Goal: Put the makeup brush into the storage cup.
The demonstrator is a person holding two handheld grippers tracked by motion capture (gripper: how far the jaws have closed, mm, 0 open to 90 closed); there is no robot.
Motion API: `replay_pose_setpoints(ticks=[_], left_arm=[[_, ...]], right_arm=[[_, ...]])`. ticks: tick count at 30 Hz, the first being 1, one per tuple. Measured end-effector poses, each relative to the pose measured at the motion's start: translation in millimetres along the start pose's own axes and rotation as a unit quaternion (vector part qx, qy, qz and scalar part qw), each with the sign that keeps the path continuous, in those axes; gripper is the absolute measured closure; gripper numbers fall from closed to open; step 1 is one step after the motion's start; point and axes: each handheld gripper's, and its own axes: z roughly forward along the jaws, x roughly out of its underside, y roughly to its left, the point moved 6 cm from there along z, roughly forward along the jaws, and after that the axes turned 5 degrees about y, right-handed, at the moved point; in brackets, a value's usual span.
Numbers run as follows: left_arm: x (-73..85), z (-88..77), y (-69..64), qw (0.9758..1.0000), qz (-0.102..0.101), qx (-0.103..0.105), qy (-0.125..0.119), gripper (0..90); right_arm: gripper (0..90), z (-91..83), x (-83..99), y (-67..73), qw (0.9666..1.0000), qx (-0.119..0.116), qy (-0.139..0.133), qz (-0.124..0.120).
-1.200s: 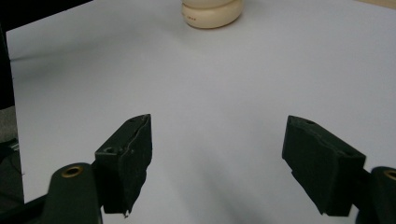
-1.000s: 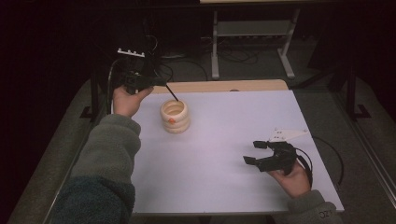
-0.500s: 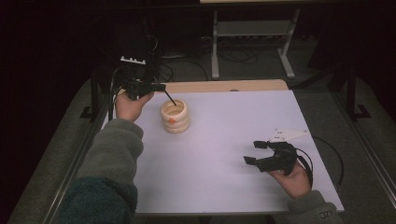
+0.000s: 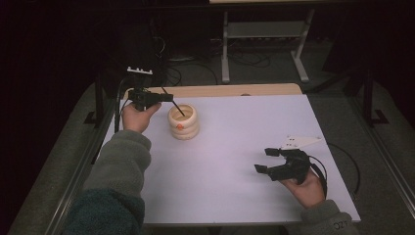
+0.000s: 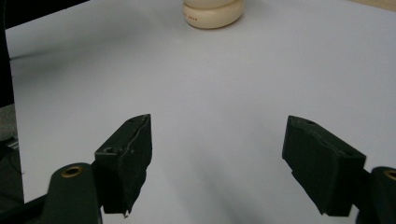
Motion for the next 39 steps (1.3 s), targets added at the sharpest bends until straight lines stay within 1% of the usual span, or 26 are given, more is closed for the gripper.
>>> replay_pose_setpoints(ticks=[3,6,9,10,12,16,18,21,27,30,31,32,33,35,37,38,39], left_arm=[[3.8,3.0,1.1,1.0,-0.002,-0.001,0.003,84.9],[6.7,6.3,1.4,1.0,-0.008,0.0,0.002,84.8],[10.5,10.7,1.5,0.9999,-0.008,0.005,0.011,84.7],[11.7,11.3,2.1,0.9999,-0.006,0.002,0.013,84.7],[13.4,13.1,2.1,0.9999,-0.01,0.003,0.013,84.7],[17.8,15.8,3.3,0.9998,-0.009,-0.001,0.019,84.6],[19.5,17.1,3.9,0.9998,-0.013,0.001,0.017,84.6],[23.9,20.1,5.0,0.9996,-0.01,-0.001,0.028,84.5],[28.9,24.8,6.4,0.9993,-0.01,-0.001,0.037,84.5],[29.1,24.9,5.7,0.9993,-0.009,0.0,0.037,83.4],[28.7,24.7,5.2,0.9994,-0.009,-0.001,0.034,83.4],[29.3,23.9,5.0,0.9992,-0.001,-0.007,0.039,82.0],[29.4,24.3,4.2,0.9992,-0.001,-0.01,0.038,80.9],[31.5,23.7,4.9,0.9987,0.007,-0.015,0.049,78.2],[33.1,22.5,5.4,0.9987,0.006,-0.018,0.047,77.5],[33.5,22.3,5.6,0.999,0.003,-0.018,0.041,76.5],[34.4,21.4,6.5,0.9988,0.003,-0.021,0.043,75.0]], right_arm=[[23.1,-0.2,-0.1,0.5,1.0,0.001,-0.001,0.002],[23.1,-0.5,0.0,0.4,1.0,0.002,0.0,0.001],[23.1,-0.2,-0.1,1.0,1.0,0.002,0.0,-0.001],[23.1,0.1,0.0,1.4,1.0,0.002,0.001,0.0],[23.1,0.7,0.2,1.5,1.0,0.002,0.002,-0.003],[23.1,1.3,0.3,1.8,1.0,0.003,0.003,-0.005],[23.1,1.2,0.3,1.9,1.0,0.003,0.003,-0.005],[23.1,1.5,0.4,2.0,1.0,0.002,0.004,-0.006],[23.1,2.7,0.7,3.0,1.0,0.002,0.007,-0.003],[23.1,2.7,0.8,2.8,1.0,0.001,0.007,-0.004],[23.1,2.7,0.8,2.8,1.0,0.001,0.006,-0.003],[23.1,2.7,0.8,2.8,1.0,0.001,0.006,-0.004],[23.1,2.7,0.8,2.8,1.0,0.001,0.007,-0.004],[23.1,2.5,0.8,2.9,1.0,0.002,0.007,-0.005],[23.1,2.8,0.7,3.1,1.0,0.002,0.007,-0.003],[23.1,2.9,0.8,3.1,1.0,0.001,0.007,-0.003],[23.1,3.0,0.9,3.3,1.0,0.002,0.008,-0.003]])
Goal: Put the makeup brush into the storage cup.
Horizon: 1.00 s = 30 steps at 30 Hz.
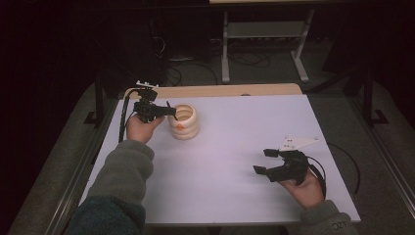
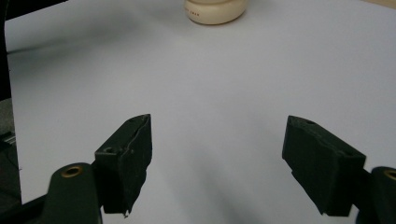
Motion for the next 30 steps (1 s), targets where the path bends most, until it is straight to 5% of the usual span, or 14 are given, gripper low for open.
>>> replay_pose_setpoints(ticks=[10,20,30], left_arm=[[13.2,-8.2,4.5,0.9996,0.012,-0.024,-0.002,64.6],[25.6,-18.0,0.2,0.9994,0.021,-0.016,-0.021,61.2],[47.8,-26.2,-14.8,0.9982,0.054,-0.015,-0.022,55.7]], right_arm=[[23.1,0.6,0.3,-0.6,1.0,0.001,0.001,0.001],[23.1,0.8,0.5,-2.2,1.0,0.009,0.0,-0.002],[22.7,-2.4,1.2,-5.5,0.9997,0.023,-0.007,0.007]])
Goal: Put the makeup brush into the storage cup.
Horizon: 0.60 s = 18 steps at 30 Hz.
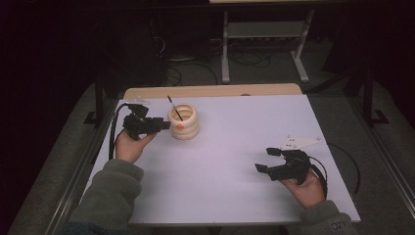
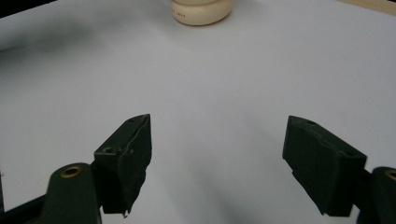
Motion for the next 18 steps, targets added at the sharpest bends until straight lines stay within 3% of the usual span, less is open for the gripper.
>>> replay_pose_setpoints(ticks=[9,14,18], left_arm=[[15.2,-10.7,-15.3,0.9995,0.029,-0.002,-0.008,50.0],[21.4,-11.5,-22.9,0.9994,0.03,0.002,-0.02,48.4],[26.5,-13.2,-26.2,0.9992,0.037,-0.001,-0.015,47.0]], right_arm=[[21.6,0.5,0.9,-0.1,1.0,0.005,0.003,0.002],[20.7,0.2,2.8,-1.8,0.9999,0.008,0.004,0.008],[20.5,-0.4,3.8,-4.0,0.9999,0.01,0.001,0.009]])
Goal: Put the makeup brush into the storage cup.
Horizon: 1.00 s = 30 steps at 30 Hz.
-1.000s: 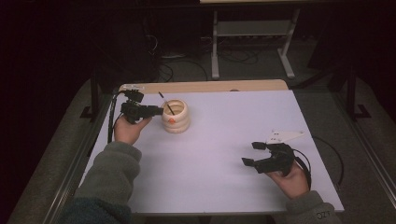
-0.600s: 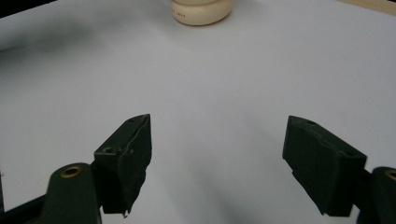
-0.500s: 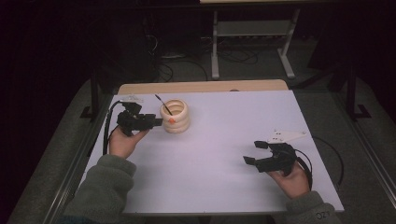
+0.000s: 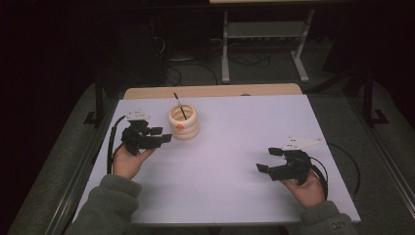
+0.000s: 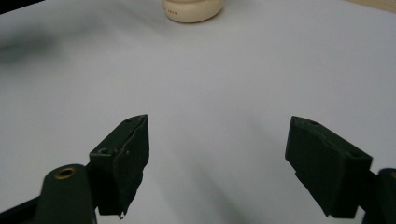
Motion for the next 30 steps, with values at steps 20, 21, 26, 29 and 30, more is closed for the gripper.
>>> replay_pose_setpoints(ticks=[20,21,26,29,30], left_arm=[[24.3,-3.9,-26.1,0.9998,0.009,0.009,-0.017,41.3],[24.3,-3.9,-26.1,0.9998,0.009,0.009,-0.017,41.1],[29.4,-2.6,-26.9,0.9998,0.004,0.01,-0.02,39.0],[30.8,-2.4,-28.8,0.9997,0.004,0.009,-0.022,38.2],[30.8,-2.4,-28.8,0.9997,0.004,0.009,-0.022,37.6]], right_arm=[[18.7,-3.9,2.1,-3.8,0.9999,0.011,-0.008,0.002],[18.6,-3.9,2.2,-3.8,0.9999,0.012,-0.008,0.003],[18.3,-3.2,2.9,-3.4,0.9999,0.013,-0.009,0.001],[18.3,-2.7,3.5,-3.1,0.9998,0.015,-0.009,0.003],[18.3,-2.7,3.5,-3.1,0.9998,0.015,-0.009,0.003]])
